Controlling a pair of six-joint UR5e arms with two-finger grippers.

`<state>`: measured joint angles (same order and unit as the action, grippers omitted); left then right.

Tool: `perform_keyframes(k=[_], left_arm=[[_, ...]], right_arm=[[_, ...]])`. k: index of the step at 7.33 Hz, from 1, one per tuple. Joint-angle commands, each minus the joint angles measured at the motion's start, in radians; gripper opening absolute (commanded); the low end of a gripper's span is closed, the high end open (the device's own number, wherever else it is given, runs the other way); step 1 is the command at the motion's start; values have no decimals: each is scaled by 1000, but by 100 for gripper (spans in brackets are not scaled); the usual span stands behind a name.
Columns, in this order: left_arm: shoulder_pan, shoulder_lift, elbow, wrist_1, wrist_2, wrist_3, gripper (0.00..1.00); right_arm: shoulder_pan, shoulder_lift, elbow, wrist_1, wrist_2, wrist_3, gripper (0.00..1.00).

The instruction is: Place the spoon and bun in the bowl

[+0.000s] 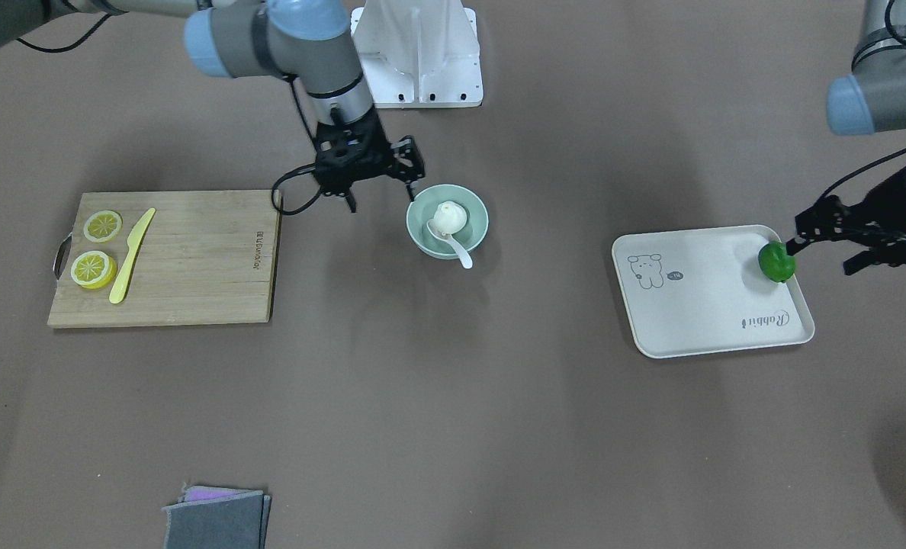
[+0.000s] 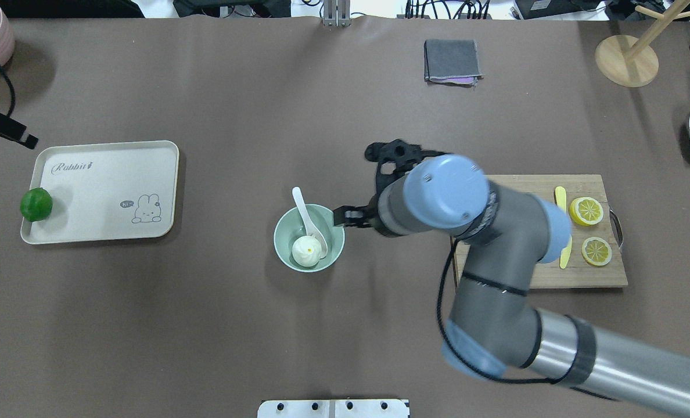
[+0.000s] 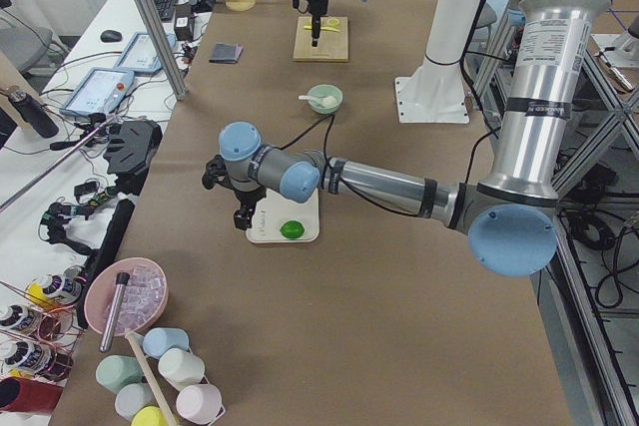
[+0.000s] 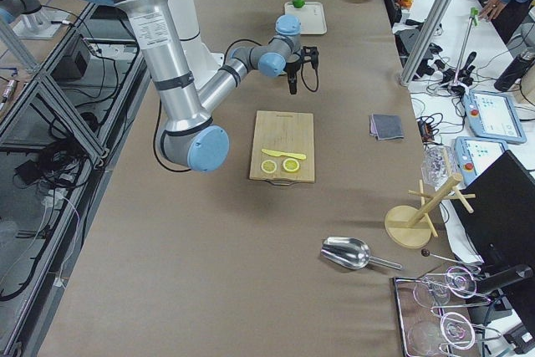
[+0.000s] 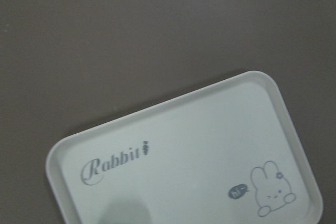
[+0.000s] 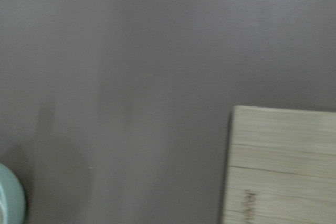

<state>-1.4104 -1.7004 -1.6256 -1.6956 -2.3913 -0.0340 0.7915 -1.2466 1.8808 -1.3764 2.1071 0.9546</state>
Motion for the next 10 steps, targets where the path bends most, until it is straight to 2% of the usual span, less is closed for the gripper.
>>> perform_keyframes(k=[1, 2, 3, 5, 6, 8, 10], left_arm=[[-155, 21, -5, 126, 6, 218, 98], [-168, 101, -45, 104, -6, 229, 98], [-167, 125, -48, 105, -6, 226, 98], [-170, 149, -57, 97, 0, 230, 98], [-170, 159, -48, 47, 7, 223, 98], [-171, 203, -49, 36, 3, 215, 98], [-171, 205, -56, 39, 6, 217, 98]], right_arm=[[338, -225, -29, -9, 239, -468, 100], [454, -290, -76, -9, 296, -643, 100], [542, -350, -104, -9, 318, -757, 100], [645, -364, -181, -62, 324, -961, 100], [673, -352, -181, -125, 324, -1012, 100], [686, -352, -184, -133, 323, -1025, 100], [713, -361, -187, -136, 323, -1051, 100]])
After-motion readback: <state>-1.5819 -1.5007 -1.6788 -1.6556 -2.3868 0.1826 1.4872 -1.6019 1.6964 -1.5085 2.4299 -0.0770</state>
